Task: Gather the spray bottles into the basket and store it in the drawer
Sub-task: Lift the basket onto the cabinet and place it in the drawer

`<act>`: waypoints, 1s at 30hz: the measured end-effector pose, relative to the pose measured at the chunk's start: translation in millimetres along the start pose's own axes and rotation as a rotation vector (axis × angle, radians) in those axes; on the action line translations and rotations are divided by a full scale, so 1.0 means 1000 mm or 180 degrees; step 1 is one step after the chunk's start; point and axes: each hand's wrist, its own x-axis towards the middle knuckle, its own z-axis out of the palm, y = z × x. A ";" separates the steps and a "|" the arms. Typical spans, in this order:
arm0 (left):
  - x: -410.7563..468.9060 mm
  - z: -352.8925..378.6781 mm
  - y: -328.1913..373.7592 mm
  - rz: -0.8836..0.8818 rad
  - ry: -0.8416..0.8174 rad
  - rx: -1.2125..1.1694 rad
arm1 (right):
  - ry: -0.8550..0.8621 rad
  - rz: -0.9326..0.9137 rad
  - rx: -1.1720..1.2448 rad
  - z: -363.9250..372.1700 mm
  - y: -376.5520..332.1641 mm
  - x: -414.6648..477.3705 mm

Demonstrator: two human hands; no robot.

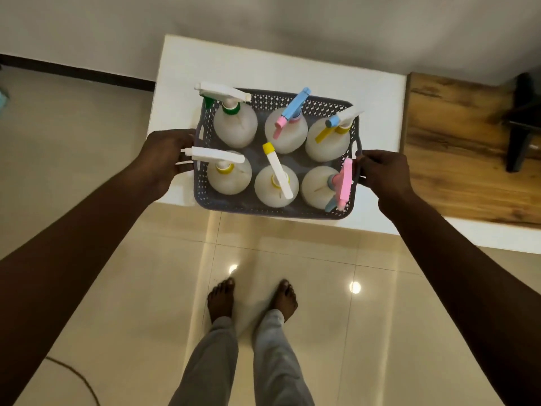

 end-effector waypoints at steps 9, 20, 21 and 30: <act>0.005 -0.010 -0.011 0.0172 -0.0091 -0.0052 | 0.0155 -0.0131 0.0061 0.008 0.010 0.002; -0.007 -0.101 -0.113 0.0419 0.1555 0.0019 | 0.1230 -0.0276 0.0621 -0.005 0.098 -0.068; -0.008 -0.108 -0.124 0.0348 0.1663 -0.0009 | 0.1336 -0.0223 0.0686 -0.006 0.111 -0.078; -0.004 -0.104 -0.162 -0.0132 0.0696 -0.0312 | 0.1244 0.0449 0.0945 0.014 0.179 -0.116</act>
